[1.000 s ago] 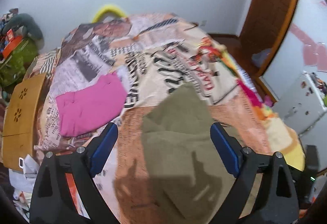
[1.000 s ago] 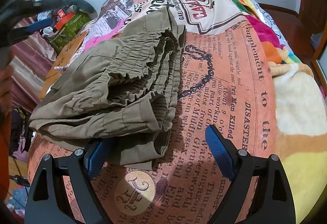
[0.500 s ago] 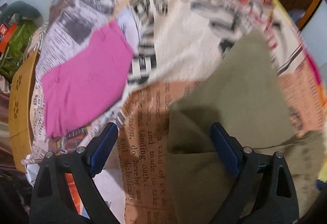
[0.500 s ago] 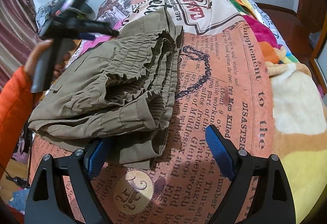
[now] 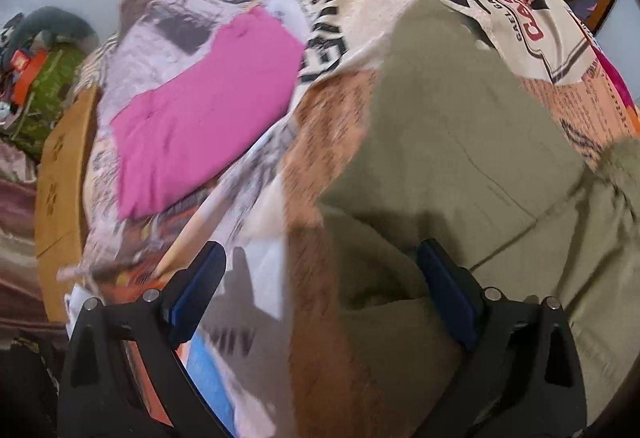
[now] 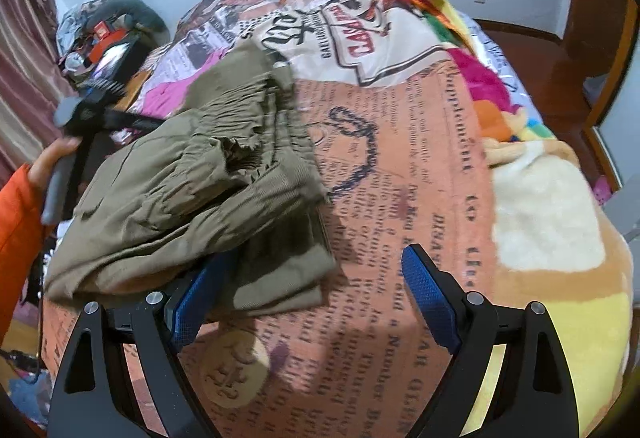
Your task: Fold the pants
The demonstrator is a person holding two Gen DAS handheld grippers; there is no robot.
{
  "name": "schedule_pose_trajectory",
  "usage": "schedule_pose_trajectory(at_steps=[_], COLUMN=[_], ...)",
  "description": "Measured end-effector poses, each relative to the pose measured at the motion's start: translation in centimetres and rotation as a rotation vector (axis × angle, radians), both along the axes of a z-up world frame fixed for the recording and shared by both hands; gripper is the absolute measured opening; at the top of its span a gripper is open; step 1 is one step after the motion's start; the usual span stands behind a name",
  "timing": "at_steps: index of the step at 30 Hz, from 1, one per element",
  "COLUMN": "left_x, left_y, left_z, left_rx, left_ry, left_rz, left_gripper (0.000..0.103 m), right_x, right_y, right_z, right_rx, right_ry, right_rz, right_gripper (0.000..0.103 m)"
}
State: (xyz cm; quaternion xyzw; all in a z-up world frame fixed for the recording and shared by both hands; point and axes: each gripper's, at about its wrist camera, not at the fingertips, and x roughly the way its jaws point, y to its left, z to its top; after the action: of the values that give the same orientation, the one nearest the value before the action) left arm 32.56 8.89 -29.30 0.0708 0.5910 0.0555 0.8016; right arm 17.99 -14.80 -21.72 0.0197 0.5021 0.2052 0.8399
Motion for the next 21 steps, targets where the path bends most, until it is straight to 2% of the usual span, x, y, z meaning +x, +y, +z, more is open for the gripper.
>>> schedule_pose_trajectory(at_steps=[4,12,17,21], left_x=[-3.9,-10.1,-12.3,-12.8], left_y=[1.1,2.2,2.0,1.8], left_z=[1.2,2.5,2.9,3.8], left_rx=[-0.019,-0.126,-0.181,-0.169], left_ry=[-0.023,-0.048,-0.071,-0.097], left_rz=[0.025,0.062,0.093,0.086], left_gripper=[0.098,0.098,0.098,0.097], right_x=[-0.2,-0.8,-0.8,-0.6], right_y=[-1.5,-2.7,-1.5,-0.5], right_z=[0.9,3.4,3.8,3.3], right_rx=[-0.003,0.004,0.021,0.026], right_ry=[-0.024,-0.090,-0.108,-0.103], right_rz=[-0.046,-0.090,-0.053,-0.028], right_gripper=[0.088,0.088,0.088,0.087])
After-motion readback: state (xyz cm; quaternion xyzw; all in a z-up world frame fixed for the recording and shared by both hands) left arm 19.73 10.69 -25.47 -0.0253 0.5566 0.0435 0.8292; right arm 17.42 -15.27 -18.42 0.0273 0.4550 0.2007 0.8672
